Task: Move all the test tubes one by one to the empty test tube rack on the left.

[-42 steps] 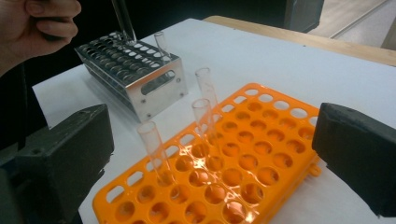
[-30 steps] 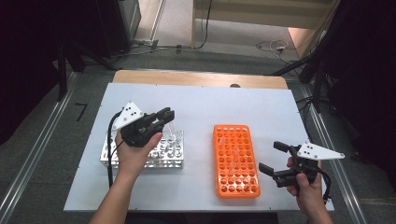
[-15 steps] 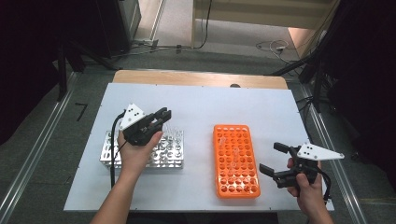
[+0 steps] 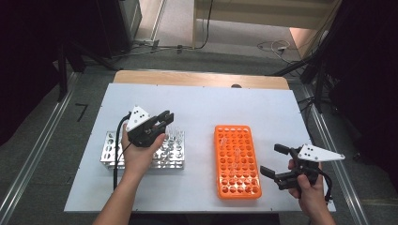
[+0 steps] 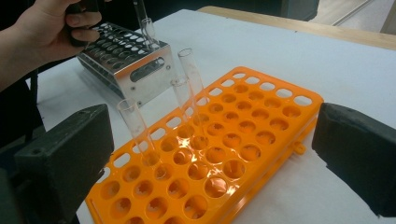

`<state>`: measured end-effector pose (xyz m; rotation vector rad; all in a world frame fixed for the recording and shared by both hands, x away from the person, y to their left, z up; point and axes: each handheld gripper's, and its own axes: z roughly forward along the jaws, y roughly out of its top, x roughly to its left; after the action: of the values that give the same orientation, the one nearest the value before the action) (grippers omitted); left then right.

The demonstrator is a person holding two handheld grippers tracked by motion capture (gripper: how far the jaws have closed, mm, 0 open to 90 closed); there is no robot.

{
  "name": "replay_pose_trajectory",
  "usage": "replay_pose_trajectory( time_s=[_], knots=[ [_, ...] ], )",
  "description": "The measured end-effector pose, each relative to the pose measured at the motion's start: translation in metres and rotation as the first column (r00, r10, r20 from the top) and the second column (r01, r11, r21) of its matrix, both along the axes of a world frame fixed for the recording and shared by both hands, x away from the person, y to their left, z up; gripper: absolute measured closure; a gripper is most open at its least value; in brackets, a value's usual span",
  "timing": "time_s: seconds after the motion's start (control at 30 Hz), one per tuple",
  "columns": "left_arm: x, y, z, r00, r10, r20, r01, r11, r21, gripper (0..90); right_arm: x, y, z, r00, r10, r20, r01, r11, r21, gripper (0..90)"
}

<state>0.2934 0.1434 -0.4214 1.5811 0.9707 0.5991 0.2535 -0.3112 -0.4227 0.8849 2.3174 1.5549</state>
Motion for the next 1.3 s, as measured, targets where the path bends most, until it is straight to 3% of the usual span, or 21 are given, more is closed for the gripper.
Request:
replay_pose_trajectory(
  time_s=[0.5, 0.7, 1.07, 1.3],
  knots=[
    [-0.002, -0.007, -0.005, 0.9993, 0.023, -0.028, -0.021, 0.9967, 0.078, 74.9, 0.0, 0.002, -0.003, 0.9998, 0.017, -0.009, -0.017, 1.0, -0.01, 0.0],
    [-0.002, -0.01, -0.006, 0.9974, 0.027, -0.067, -0.02, 0.9948, 0.1, 74.7, 0.001, 0.002, -0.003, 0.9997, 0.021, -0.011, -0.021, 1.0, -0.015, 0.0],
    [0.0, -0.009, -0.011, 0.9892, 0.032, -0.143, -0.016, 0.9933, 0.114, 74.3, 0.001, 0.002, -0.005, 0.9995, 0.03, -0.015, -0.03, 0.999, -0.022, 0.0],
    [0.003, -0.008, -0.013, 0.9781, 0.019, -0.207, 0.005, 0.9929, 0.118, 73.8, 0.001, 0.004, -0.006, 0.9992, 0.034, -0.021, -0.035, 0.999, -0.029, 0.0]
  ],
)
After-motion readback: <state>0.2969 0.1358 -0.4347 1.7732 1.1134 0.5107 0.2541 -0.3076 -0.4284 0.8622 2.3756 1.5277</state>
